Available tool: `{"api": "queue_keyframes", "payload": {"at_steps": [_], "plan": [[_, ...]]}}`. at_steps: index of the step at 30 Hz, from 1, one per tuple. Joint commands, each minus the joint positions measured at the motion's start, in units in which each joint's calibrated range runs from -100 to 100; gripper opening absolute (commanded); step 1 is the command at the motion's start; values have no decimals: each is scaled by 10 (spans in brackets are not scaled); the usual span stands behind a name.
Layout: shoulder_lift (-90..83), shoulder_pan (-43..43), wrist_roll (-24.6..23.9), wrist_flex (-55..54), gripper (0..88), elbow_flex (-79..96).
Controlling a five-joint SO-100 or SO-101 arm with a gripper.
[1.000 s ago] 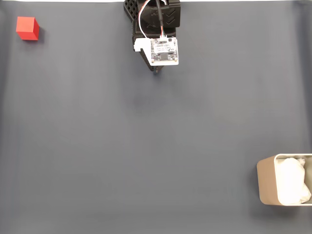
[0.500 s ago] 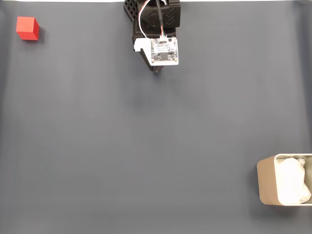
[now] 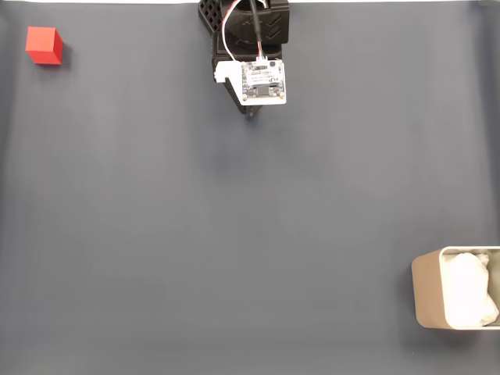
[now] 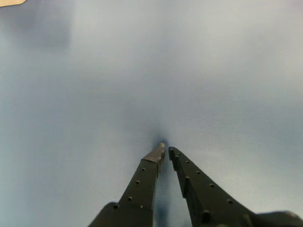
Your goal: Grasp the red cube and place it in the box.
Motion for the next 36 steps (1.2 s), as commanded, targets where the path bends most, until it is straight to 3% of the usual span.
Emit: {"api": "queue_keyframes", "payload": {"at_steps": [1, 12, 17, 26, 36], "plan": [[1, 4, 3, 11, 0, 5], [1, 1, 1, 9, 0, 5], [20, 6, -11, -90, 0, -41], [225, -1, -17, -158, 0, -457], [415, -3, -6, -105, 2, -785]]}}
